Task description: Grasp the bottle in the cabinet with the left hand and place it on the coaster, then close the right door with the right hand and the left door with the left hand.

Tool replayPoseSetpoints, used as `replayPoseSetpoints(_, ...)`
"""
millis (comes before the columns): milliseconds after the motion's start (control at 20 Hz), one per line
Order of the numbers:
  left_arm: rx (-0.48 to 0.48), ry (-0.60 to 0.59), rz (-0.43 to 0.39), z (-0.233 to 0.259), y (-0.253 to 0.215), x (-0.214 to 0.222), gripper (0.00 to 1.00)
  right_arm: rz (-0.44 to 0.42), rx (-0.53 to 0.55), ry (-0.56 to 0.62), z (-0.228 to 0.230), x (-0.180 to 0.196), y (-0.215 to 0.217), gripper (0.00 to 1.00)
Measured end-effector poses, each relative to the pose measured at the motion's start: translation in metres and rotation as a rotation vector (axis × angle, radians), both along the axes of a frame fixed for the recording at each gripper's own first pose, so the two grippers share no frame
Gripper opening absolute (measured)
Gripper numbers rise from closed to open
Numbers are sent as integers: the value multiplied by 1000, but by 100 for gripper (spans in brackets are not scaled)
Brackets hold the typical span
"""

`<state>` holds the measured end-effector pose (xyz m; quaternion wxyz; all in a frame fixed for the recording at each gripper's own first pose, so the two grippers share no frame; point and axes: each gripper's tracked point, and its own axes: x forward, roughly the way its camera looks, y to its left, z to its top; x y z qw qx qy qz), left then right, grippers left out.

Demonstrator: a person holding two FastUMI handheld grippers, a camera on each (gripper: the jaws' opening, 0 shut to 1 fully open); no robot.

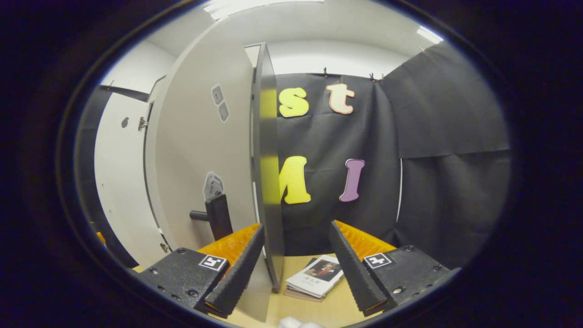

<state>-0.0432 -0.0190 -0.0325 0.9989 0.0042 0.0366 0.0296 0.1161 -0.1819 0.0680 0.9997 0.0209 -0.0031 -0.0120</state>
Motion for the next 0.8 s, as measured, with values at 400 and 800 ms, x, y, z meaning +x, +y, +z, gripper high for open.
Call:
replayPoseSetpoints(400, -14, -8, -21, -2, 28, 5, 96, 11, -10, 4, -3, -6, 57, 95)
replayPoseSetpoints(800, 4, 7, -25, -9, 48, 0, 96, 73, -46, -3, -5, 10, 122, 95)
